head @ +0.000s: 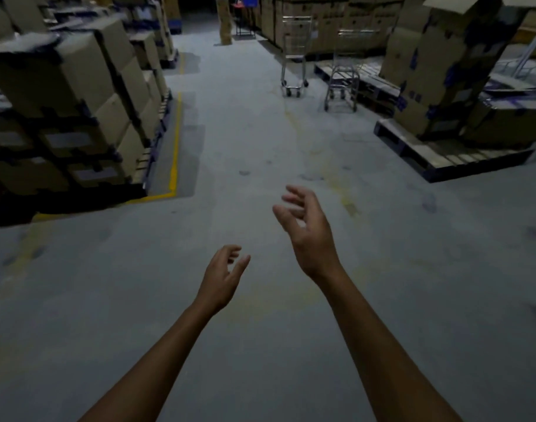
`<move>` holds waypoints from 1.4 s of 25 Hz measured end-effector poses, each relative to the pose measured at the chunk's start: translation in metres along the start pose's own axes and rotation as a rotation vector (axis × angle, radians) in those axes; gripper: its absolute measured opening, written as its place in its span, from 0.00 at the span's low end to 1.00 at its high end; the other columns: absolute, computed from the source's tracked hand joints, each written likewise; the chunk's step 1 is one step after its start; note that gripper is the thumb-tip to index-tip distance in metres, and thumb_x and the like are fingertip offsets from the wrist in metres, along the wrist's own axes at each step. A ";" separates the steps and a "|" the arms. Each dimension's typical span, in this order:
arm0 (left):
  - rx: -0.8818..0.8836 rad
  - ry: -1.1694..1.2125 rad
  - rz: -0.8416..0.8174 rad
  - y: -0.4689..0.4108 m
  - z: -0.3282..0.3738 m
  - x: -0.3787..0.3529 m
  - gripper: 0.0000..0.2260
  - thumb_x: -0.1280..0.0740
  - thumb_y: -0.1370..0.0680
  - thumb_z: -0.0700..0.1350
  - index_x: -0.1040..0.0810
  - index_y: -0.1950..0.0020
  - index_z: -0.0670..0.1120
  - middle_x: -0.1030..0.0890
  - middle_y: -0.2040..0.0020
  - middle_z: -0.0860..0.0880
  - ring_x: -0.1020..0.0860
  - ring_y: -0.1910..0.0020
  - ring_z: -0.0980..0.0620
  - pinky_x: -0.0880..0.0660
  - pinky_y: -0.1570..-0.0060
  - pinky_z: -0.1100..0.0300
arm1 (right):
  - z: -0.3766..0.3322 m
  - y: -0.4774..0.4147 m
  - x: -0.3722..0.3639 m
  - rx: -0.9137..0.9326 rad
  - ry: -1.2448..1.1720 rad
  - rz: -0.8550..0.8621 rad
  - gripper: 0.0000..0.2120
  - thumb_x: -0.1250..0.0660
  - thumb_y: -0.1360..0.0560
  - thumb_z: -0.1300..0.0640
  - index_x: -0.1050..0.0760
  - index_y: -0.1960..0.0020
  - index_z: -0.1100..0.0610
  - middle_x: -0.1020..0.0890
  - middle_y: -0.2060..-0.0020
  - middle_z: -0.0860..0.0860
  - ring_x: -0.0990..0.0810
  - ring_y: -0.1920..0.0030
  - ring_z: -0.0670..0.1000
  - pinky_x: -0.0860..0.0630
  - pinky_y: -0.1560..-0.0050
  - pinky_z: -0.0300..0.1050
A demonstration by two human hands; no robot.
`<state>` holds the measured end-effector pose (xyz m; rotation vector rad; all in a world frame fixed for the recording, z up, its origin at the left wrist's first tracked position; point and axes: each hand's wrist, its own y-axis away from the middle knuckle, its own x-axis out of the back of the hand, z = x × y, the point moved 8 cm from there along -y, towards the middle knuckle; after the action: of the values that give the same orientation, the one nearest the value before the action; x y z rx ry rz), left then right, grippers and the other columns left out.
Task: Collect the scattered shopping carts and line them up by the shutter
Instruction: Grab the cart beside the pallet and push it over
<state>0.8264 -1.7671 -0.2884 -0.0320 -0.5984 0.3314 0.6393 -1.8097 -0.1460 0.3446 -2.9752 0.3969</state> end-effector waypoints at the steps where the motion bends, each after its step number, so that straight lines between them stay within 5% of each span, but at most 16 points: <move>1: 0.025 -0.030 -0.045 -0.019 -0.014 -0.015 0.27 0.43 0.27 0.70 0.27 0.38 0.52 0.23 0.43 0.52 0.24 0.46 0.58 0.24 0.48 0.55 | -0.016 -0.027 0.007 0.061 -0.012 0.002 0.24 0.35 0.27 0.42 0.31 0.34 0.48 0.24 0.40 0.46 0.23 0.45 0.41 0.22 0.48 0.38; 5: 0.041 -0.114 -0.169 -0.112 -0.061 -0.062 0.22 0.41 0.23 0.66 0.27 0.38 0.52 0.23 0.43 0.51 0.25 0.47 0.59 0.27 0.49 0.60 | -0.015 -0.137 0.013 0.174 -0.011 0.008 0.21 0.36 0.25 0.43 0.30 0.34 0.48 0.24 0.40 0.44 0.23 0.44 0.41 0.20 0.49 0.42; 10: -0.067 -0.072 -0.093 -0.317 -0.073 -0.070 0.25 0.42 0.24 0.67 0.27 0.37 0.51 0.24 0.42 0.52 0.24 0.45 0.56 0.24 0.47 0.55 | 0.073 -0.316 -0.015 0.119 0.064 0.063 0.24 0.34 0.28 0.39 0.29 0.35 0.48 0.23 0.43 0.42 0.21 0.48 0.40 0.20 0.50 0.45; 13: -0.204 0.024 0.007 -0.466 -0.011 -0.043 0.26 0.43 0.26 0.69 0.27 0.37 0.53 0.24 0.42 0.54 0.24 0.45 0.58 0.23 0.47 0.52 | 0.117 -0.432 -0.017 0.051 0.113 0.122 0.22 0.32 0.26 0.42 0.30 0.35 0.47 0.23 0.44 0.43 0.22 0.48 0.39 0.20 0.47 0.48; 19: -0.548 0.186 0.119 -0.668 0.168 -0.007 0.20 0.42 0.22 0.60 0.28 0.37 0.50 0.24 0.41 0.50 0.24 0.44 0.58 0.27 0.51 0.69 | 0.196 -0.618 0.017 -0.125 0.094 0.221 0.24 0.33 0.28 0.39 0.29 0.36 0.48 0.23 0.43 0.47 0.21 0.48 0.44 0.21 0.45 0.54; 25: -0.751 0.256 0.160 -0.843 0.235 -0.059 0.18 0.42 0.20 0.54 0.29 0.35 0.46 0.25 0.38 0.47 0.25 0.41 0.56 0.27 0.50 0.71 | 0.320 -0.787 0.064 -0.240 0.086 0.266 0.21 0.32 0.26 0.41 0.28 0.37 0.49 0.22 0.41 0.50 0.21 0.46 0.48 0.21 0.44 0.57; 29: -0.641 0.206 0.097 -0.991 0.210 -0.146 0.19 0.42 0.21 0.58 0.29 0.36 0.48 0.24 0.40 0.49 0.25 0.43 0.58 0.29 0.53 0.74 | 0.339 -0.922 0.115 -0.180 0.056 0.303 0.20 0.32 0.25 0.42 0.28 0.37 0.49 0.22 0.43 0.50 0.21 0.47 0.47 0.22 0.43 0.59; 35: -0.277 0.061 -0.063 -1.181 0.101 -0.277 0.27 0.43 0.25 0.68 0.29 0.35 0.51 0.24 0.41 0.50 0.24 0.45 0.55 0.24 0.45 0.50 | 0.249 -1.105 0.173 0.075 -0.005 0.263 0.26 0.36 0.30 0.36 0.29 0.36 0.48 0.22 0.43 0.44 0.21 0.47 0.40 0.20 0.46 0.48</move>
<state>0.9062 -2.9791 -0.2090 -0.2874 -0.5803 0.1839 0.7148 -2.9520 -0.0896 -0.0407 -3.0232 0.5353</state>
